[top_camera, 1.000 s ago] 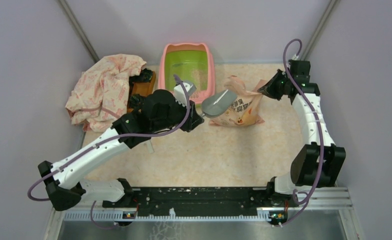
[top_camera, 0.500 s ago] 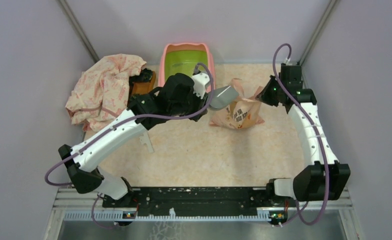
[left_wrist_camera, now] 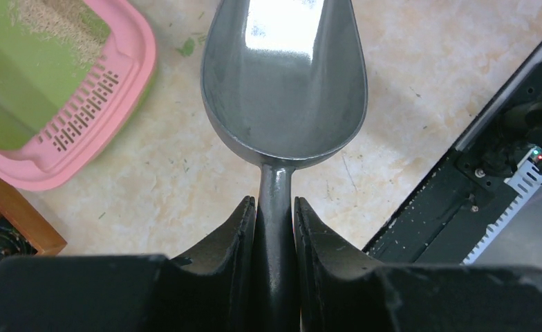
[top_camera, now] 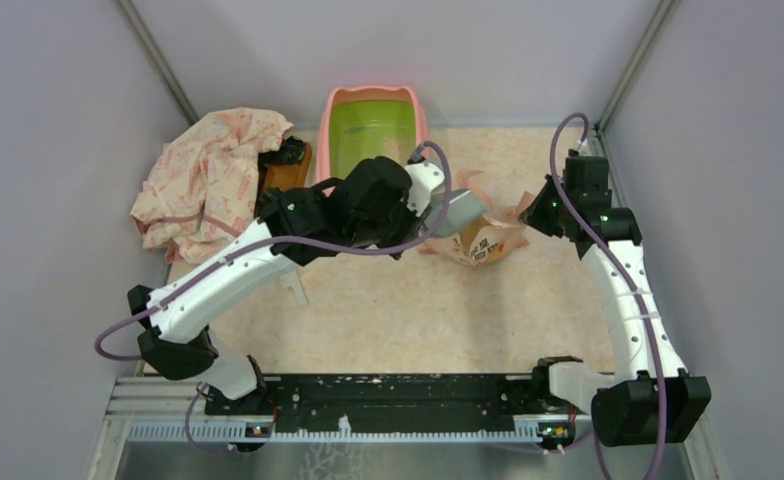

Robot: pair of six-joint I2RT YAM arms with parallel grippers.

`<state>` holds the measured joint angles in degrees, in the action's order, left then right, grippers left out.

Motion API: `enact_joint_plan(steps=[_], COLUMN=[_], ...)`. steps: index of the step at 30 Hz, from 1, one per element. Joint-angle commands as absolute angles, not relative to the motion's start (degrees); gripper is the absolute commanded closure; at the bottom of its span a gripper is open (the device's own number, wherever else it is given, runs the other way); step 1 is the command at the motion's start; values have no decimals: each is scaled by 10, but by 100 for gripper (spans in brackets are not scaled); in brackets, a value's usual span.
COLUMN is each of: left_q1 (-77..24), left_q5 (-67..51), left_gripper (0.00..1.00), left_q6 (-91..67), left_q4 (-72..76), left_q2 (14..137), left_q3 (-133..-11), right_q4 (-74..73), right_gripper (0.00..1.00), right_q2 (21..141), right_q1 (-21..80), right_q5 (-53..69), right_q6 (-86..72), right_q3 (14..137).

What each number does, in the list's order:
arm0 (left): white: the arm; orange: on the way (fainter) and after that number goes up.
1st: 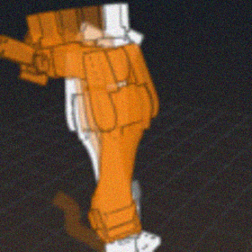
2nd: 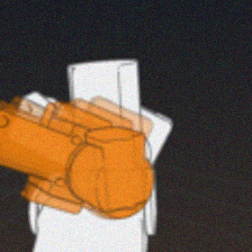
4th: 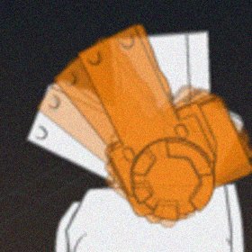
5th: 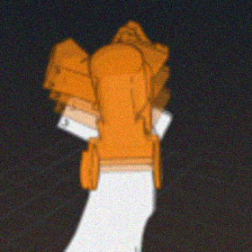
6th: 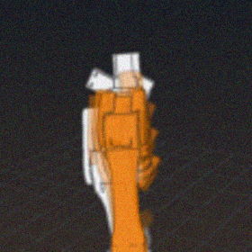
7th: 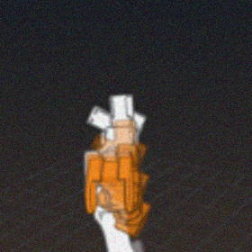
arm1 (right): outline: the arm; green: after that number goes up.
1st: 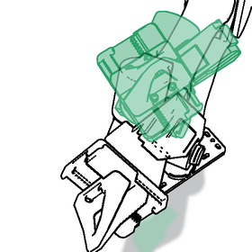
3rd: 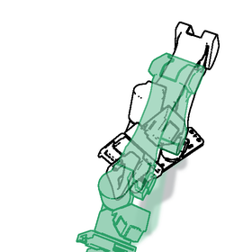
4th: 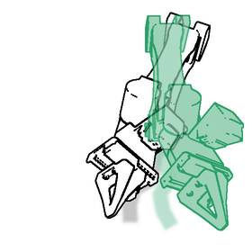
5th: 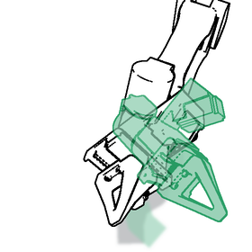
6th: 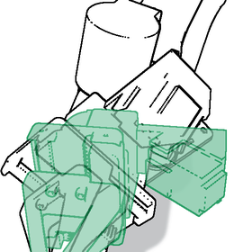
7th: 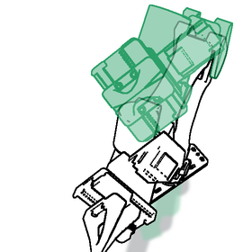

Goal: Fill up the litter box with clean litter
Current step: 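Scoop the cat litter from the cat litter bag.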

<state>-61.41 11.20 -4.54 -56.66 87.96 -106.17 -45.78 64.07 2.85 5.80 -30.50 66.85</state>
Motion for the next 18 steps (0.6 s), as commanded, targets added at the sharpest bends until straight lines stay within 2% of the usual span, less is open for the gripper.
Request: enact_joint_plan(steps=[1,8,18], left_q1=[-662,-681,-681], left_q5=[168,193,197], left_gripper=[96,95,96], left_q6=[-49,-69,-63], left_q4=[-619,-644,-679], left_q2=[909,876,915], left_q3=[-1124,-1117,-1143], right_q4=[-436,-430,-444], right_gripper=[100,100,100], right_q2=[607,613,573], right_q1=[28,28,29], right_q5=[47,46,40], right_q6=[-299,-299,-294], right_q3=[659,653,624])
